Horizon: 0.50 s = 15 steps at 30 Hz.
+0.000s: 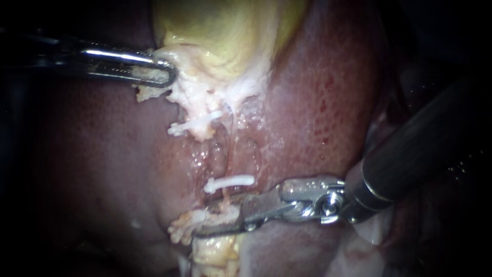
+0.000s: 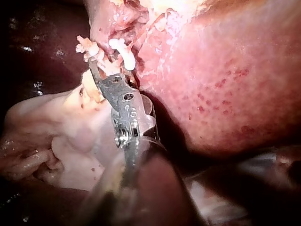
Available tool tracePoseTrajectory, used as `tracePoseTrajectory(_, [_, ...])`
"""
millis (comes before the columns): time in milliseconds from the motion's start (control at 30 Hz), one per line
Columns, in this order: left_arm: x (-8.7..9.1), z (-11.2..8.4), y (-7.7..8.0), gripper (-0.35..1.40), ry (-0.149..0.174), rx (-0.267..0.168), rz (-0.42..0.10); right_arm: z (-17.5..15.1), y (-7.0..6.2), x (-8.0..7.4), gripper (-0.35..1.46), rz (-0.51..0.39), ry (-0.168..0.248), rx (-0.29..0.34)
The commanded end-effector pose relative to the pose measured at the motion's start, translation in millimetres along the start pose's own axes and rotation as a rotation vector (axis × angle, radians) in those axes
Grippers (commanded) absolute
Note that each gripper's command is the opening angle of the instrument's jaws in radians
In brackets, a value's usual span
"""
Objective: Clipping second clip right tube
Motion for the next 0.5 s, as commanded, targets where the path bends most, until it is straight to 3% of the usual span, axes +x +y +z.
tracePoseTrajectory(33, [0.0,0.0,0.0,-0.35,0.0,0.0,0.0,0.0,0.0,0.1,0.21,0.001,0.0,-0.001])
tracePoseTrajectory(167, [0.0,-0.1,0.0,-0.35,0.0,-0.001,0.0,-0.4,0.1,0.7,0.42,0.005,0.005,0.0])
tracePoseTrajectory(500, [-0.2,-0.4,-0.1,-0.35,-0.001,-0.002,0.001,-2.5,1.0,1.6,0.5,0.014,0.051,0.022])
